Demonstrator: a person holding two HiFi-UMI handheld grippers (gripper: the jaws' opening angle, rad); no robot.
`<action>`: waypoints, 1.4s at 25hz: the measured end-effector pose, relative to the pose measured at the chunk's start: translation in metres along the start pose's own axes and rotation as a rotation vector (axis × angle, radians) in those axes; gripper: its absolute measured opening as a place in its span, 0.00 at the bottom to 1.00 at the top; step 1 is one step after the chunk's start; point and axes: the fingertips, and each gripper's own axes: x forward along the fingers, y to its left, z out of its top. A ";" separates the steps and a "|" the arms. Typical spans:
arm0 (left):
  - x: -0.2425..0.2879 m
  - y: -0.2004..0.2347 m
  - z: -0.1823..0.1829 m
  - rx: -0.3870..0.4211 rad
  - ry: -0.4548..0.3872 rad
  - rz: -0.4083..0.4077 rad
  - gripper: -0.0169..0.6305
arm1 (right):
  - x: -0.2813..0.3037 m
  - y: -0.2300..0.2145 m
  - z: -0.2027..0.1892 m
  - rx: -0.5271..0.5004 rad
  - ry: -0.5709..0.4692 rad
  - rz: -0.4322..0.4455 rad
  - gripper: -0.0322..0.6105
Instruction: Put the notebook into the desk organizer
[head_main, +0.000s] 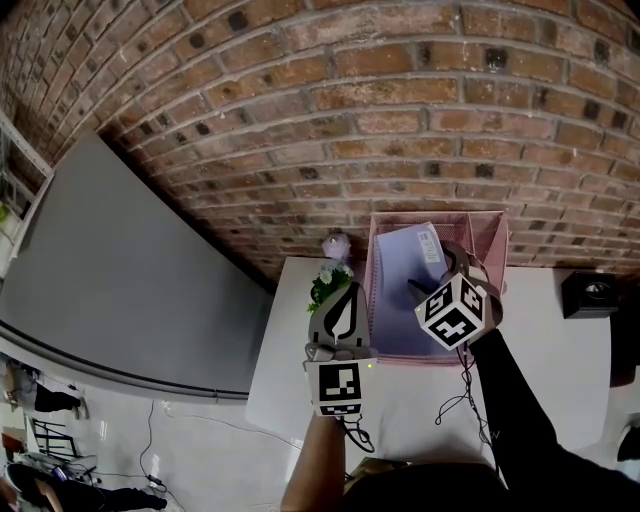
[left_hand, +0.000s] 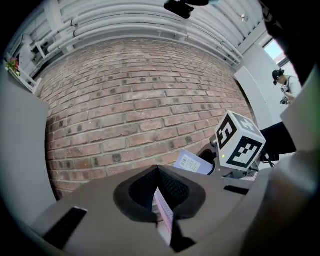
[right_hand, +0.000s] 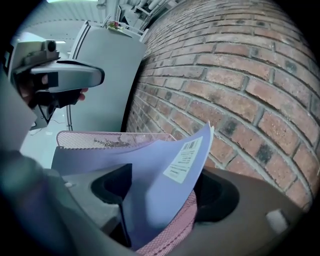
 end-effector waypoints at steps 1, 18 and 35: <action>0.000 -0.001 0.000 -0.001 0.000 0.000 0.04 | 0.000 0.000 0.001 0.000 -0.005 -0.002 0.63; -0.005 -0.006 0.004 0.006 0.002 -0.002 0.04 | -0.009 -0.007 0.001 -0.006 -0.009 -0.040 0.64; -0.011 -0.010 0.006 0.000 0.012 0.010 0.04 | -0.024 -0.006 0.003 0.001 -0.044 -0.043 0.64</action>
